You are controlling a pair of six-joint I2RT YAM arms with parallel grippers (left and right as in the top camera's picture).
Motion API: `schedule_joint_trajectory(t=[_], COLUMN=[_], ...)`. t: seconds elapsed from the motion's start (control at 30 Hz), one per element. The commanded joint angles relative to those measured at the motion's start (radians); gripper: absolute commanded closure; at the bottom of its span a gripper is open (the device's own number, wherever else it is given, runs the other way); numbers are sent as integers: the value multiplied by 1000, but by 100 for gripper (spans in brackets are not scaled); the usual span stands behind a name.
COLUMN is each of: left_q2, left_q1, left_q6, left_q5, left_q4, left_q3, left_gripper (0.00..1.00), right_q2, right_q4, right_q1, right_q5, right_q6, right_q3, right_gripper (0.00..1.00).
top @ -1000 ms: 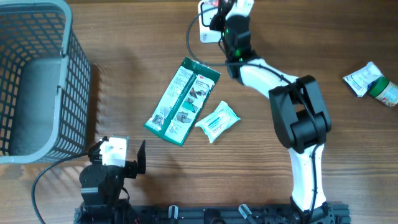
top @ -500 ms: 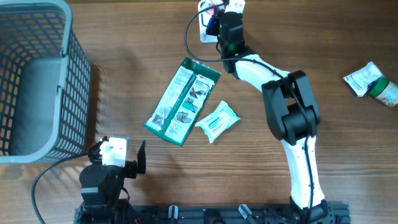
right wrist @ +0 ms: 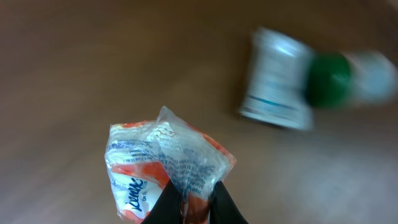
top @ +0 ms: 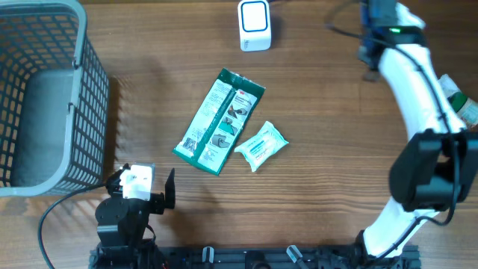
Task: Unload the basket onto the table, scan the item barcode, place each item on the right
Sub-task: 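Swing red box to right table edge and open right gripper, then grasp mint-green wipes pack with right gripper and lift it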
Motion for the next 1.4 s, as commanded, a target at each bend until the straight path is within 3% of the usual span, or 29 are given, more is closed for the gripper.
schedule_joint_trajectory(t=[0.0,0.17,0.2,0.27,0.3,0.37,0.47,0.57,0.7,0.83,1.0,1.13,1.27,1.37], left_q2=[-5,-5,-5,-5,-5,-5,-5,-5,-5,-5,-5,-5,-5,-5], left_q1=[-1,-1,-1,-1,-1,-1,-1,-1,-1,-1,-1,-1,-1,-1], left_q6=[11,12,11,11,11,11,11,11,11,11,11,11,12,12], left_q5=[8,8,8,8,8,8,8,8,8,8,8,8,8,8], left_q4=[3,3,3,2,3,3,3,2,3,3,2,3,3,3], left_q3=[-1,-1,-1,-1,-1,-1,-1,-1,-1,-1,-1,-1,-1,-1], left_gripper=[0,0,0,0,0,0,0,0,0,0,0,0,0,0], right_q2=[24,23,17,-1,-26,-56,-98,-101,-100,-101,-108,-135,-135,-135], right_q4=[-20,18,18,18,5,-25,-113,-279,-393,-423,-259,6,357,463], right_q1=[-174,-382,-397,-415,-411,-399,-370,-291,-72,152,321,409,458,470], right_q5=[40,-71,-108,-252,-402,-586,-1058,-1332,-1255,-1064,-1008,-970,-970,-956], right_q6=[138,130,105,-36,-111,-128,-138,-157,-247,-64,233,348,454,484], right_q3=[-94,-157,-152,-108,-59,-23,-12,-22,-56,-157,-336,-533,-706,-746], right_gripper=[96,93,69,0,0,0,0,0,0,0,1,1,11,20])
